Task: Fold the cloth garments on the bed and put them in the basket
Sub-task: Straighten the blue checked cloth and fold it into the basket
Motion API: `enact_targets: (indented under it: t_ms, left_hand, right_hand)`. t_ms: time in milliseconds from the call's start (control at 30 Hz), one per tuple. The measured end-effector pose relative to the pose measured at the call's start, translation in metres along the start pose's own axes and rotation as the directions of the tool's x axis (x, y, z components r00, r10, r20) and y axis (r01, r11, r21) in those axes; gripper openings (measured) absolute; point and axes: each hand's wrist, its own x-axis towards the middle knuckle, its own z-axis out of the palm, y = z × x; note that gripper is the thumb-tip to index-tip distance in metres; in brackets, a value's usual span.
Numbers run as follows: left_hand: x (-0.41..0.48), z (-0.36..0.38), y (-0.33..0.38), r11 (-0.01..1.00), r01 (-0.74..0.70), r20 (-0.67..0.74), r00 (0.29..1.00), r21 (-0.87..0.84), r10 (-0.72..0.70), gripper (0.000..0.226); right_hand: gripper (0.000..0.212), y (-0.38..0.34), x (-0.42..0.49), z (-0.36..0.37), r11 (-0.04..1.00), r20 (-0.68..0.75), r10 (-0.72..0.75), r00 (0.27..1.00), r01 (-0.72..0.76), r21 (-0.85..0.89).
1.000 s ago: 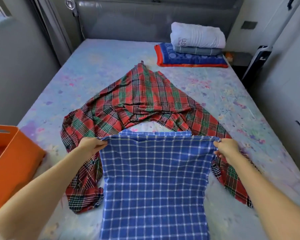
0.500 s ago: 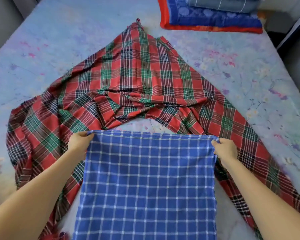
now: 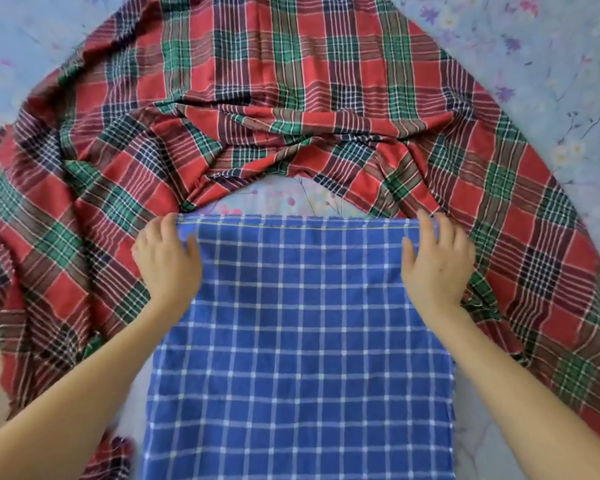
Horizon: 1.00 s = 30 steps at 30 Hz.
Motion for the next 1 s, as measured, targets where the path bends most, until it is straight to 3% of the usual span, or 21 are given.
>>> enact_targets:
  t_ms: [100,200,267,367,500,600,733,800,867,933,1000]
  left_hand:
    - [-0.080,0.012,0.019,0.922,-0.386,0.151,0.910,-0.029,0.386,0.042]
    - [-0.152,0.029,-0.006,0.909,-0.412,0.356,0.861,0.065,0.364,0.053]
    - [-0.184,0.033,-0.045,0.928,-0.352,0.390,0.877,0.127,0.279,0.058]
    - [-0.221,0.025,-0.100,0.927,-0.334,0.406,0.881,0.174,0.241,0.059]
    - [-0.265,0.007,-0.147,0.970,-0.190,0.454,0.885,0.154,0.101,0.062]
    - [-0.299,-0.005,-0.172,0.986,-0.122,0.491,0.870,0.118,0.048,0.063]
    - [-0.339,-0.022,-0.176,0.996,-0.036,0.465,0.885,0.081,-0.006,0.052]
    - [-0.348,-0.033,-0.172,0.996,0.083,0.448,0.892,-0.030,-0.061,0.053]
    - [-0.351,-0.044,-0.170,0.928,0.343,0.487,0.841,-0.144,-0.235,0.046]
    - [-0.350,-0.055,-0.171,0.749,0.635,0.593,0.682,-0.191,-0.428,0.033]
    - [-0.346,-0.066,-0.175,0.553,0.801,0.719,0.522,-0.230,-0.458,0.025]
  right_hand:
    - [0.047,-0.062,-0.069,0.001,0.957,0.151,-0.283,0.947,0.268,0.115]
    - [0.053,-0.087,-0.147,0.019,0.928,0.345,-0.372,0.862,0.360,0.101]
    - [0.055,-0.066,-0.188,0.028,0.945,0.441,-0.315,0.841,0.321,0.063]
    - [0.057,-0.015,-0.241,0.028,0.966,0.461,-0.224,0.859,0.260,-0.015]
    - [0.057,0.034,-0.298,0.010,0.996,0.498,0.028,0.867,0.016,-0.085]
    - [0.055,0.052,-0.339,-0.002,0.993,0.515,0.111,0.850,-0.068,-0.100]
    - [0.055,0.061,-0.375,-0.015,0.938,0.539,0.327,0.776,-0.338,-0.080]
    - [0.052,0.063,-0.383,-0.022,0.818,0.525,0.457,0.718,-0.572,0.070]
    - [0.044,0.070,-0.383,-0.029,0.538,0.562,0.591,0.579,-0.802,0.259]
    - [0.031,0.082,-0.376,-0.038,0.247,0.721,0.564,0.402,-0.916,0.317]
    - [0.016,0.091,-0.363,-0.054,0.109,0.852,0.447,0.272,-0.962,0.250]
